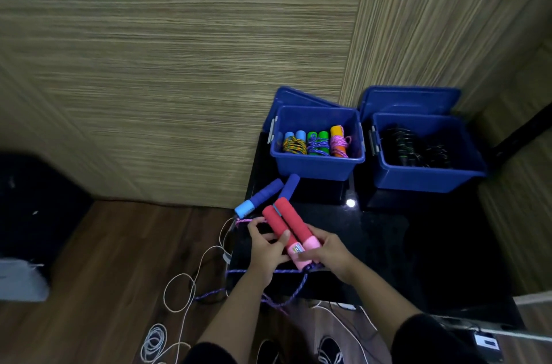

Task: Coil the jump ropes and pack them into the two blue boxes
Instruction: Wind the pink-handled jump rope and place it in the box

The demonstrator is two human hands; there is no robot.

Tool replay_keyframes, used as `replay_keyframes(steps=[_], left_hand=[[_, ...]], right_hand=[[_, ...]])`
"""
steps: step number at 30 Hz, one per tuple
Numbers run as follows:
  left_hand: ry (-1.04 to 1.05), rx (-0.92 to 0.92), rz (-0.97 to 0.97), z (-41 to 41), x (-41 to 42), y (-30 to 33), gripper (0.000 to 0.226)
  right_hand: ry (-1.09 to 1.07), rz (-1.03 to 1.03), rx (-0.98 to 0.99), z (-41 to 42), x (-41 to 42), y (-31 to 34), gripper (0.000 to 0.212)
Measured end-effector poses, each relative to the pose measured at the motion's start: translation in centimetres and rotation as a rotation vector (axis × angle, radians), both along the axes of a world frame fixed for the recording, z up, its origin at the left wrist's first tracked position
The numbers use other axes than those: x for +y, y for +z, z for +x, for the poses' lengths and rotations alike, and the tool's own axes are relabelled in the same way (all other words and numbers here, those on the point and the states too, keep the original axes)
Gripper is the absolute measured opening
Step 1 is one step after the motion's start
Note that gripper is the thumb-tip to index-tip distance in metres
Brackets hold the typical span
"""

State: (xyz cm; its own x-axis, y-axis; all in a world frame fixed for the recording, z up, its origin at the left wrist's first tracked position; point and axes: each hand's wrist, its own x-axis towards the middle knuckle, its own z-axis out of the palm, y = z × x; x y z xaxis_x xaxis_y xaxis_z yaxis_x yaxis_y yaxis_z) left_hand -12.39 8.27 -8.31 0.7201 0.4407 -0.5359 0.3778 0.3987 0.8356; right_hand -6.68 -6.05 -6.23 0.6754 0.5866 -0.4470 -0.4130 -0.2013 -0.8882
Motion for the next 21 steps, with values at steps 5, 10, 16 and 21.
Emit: replay_keyframes(steps=[5, 10, 16, 21], left_hand=[[-0.216, -0.076, 0.775, -0.2, 0.4, 0.0, 0.064], [-0.774, -0.382, 1.603, -0.8, 4.4, 0.2, 0.085], [-0.952, -0.383, 1.754, -1.9, 7.8, -0.5, 0.065], [-0.803, -0.1, 1.717, -5.0, 9.6, 0.2, 0.064]], right_hand=[[0.022, -0.038, -0.004, 0.7, -0.3, 0.6, 0.058], [0.157, -0.177, -0.081, 1.1, 0.9, 0.0, 0.062], [0.159, -0.183, -0.055, 0.9, 3.1, 0.5, 0.056], [-0.11, 0.023, 0.136, 0.2, 5.9, 1.1, 0.046]])
